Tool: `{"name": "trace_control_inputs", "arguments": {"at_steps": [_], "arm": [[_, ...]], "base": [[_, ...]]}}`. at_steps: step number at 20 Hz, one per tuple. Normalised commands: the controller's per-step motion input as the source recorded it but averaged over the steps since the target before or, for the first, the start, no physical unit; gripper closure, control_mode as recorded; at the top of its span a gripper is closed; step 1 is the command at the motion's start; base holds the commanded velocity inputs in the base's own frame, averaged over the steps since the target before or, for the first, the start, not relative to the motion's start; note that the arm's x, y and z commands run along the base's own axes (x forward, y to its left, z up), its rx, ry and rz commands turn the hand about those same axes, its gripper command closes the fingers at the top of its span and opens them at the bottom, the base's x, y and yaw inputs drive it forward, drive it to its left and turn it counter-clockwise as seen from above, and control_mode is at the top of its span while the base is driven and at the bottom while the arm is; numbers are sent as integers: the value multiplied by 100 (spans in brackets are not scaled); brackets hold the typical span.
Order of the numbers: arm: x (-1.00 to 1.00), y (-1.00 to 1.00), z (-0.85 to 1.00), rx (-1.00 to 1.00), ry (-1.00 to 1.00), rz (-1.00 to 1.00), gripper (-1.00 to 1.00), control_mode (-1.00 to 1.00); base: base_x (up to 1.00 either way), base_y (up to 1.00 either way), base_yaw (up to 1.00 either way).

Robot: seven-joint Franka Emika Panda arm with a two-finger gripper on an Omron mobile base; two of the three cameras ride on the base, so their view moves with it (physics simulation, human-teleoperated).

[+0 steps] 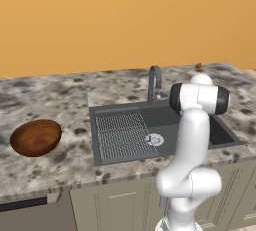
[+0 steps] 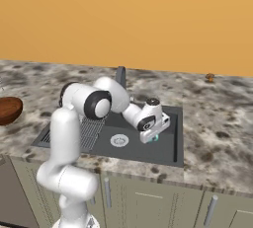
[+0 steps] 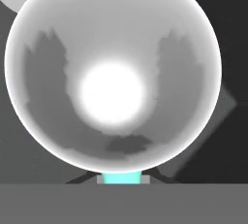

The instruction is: Pick the mug and place it in the sink. Pick the bowl and place it in the open cabinet and then close the cabinet.

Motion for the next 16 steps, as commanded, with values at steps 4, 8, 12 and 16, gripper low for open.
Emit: {"name": "trace_control_inputs", "arguments": {"at_steps": [4,8,12,16], "arm": [[5,1,-43,0,-7,10,100,-100],[3,0,-25,0,0,4,100,-100],[19,0,-25,0,0,1,100,-100],[34,2,-24,0,1,0,100,-100]], "base": [[0,0,0],[0,0,0],[0,0,0],[0,0,0]]}}
